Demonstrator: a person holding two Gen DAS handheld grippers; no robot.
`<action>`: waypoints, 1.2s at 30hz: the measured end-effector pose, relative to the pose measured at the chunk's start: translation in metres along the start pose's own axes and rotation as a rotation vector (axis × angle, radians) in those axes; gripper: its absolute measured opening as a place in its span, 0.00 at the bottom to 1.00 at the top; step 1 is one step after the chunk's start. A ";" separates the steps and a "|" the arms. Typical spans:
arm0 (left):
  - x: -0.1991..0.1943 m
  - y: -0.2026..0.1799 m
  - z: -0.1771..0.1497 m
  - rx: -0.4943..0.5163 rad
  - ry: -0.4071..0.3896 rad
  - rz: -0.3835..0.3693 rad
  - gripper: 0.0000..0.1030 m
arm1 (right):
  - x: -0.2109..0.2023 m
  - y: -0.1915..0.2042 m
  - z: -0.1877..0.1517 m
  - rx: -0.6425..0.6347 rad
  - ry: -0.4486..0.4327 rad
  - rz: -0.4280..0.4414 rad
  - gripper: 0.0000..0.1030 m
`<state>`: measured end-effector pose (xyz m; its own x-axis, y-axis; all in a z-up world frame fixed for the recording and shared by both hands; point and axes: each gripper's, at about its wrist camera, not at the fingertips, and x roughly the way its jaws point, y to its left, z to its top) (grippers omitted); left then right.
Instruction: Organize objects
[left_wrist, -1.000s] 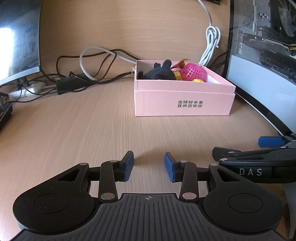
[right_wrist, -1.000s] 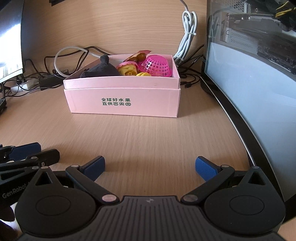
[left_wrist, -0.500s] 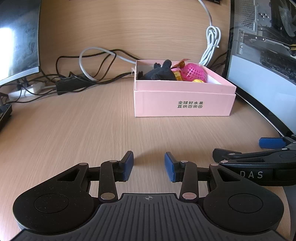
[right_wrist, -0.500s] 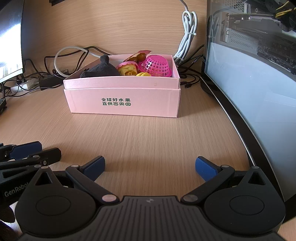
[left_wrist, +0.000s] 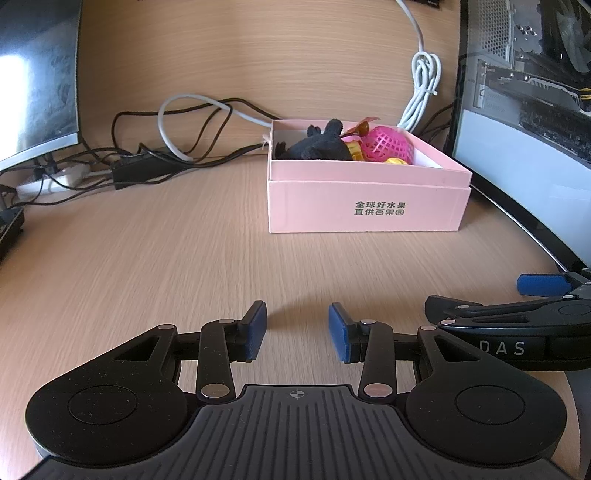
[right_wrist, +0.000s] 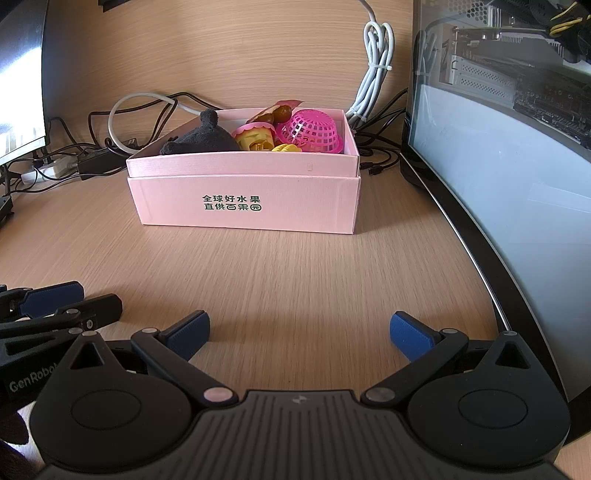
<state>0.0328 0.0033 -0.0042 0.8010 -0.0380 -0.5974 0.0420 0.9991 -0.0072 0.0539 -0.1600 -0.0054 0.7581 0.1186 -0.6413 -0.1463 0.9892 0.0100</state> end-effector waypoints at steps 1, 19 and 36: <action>0.000 -0.001 0.000 -0.002 0.000 0.001 0.40 | 0.000 0.000 0.000 0.000 0.000 0.000 1.00; -0.001 0.000 -0.001 -0.012 -0.001 -0.004 0.40 | 0.000 0.000 0.000 0.000 0.000 0.000 1.00; -0.001 0.000 -0.001 -0.003 0.000 0.002 0.40 | 0.000 0.000 0.000 0.000 0.000 0.001 1.00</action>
<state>0.0319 0.0030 -0.0045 0.8008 -0.0363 -0.5978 0.0388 0.9992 -0.0086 0.0539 -0.1603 -0.0053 0.7579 0.1193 -0.6414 -0.1471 0.9891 0.0102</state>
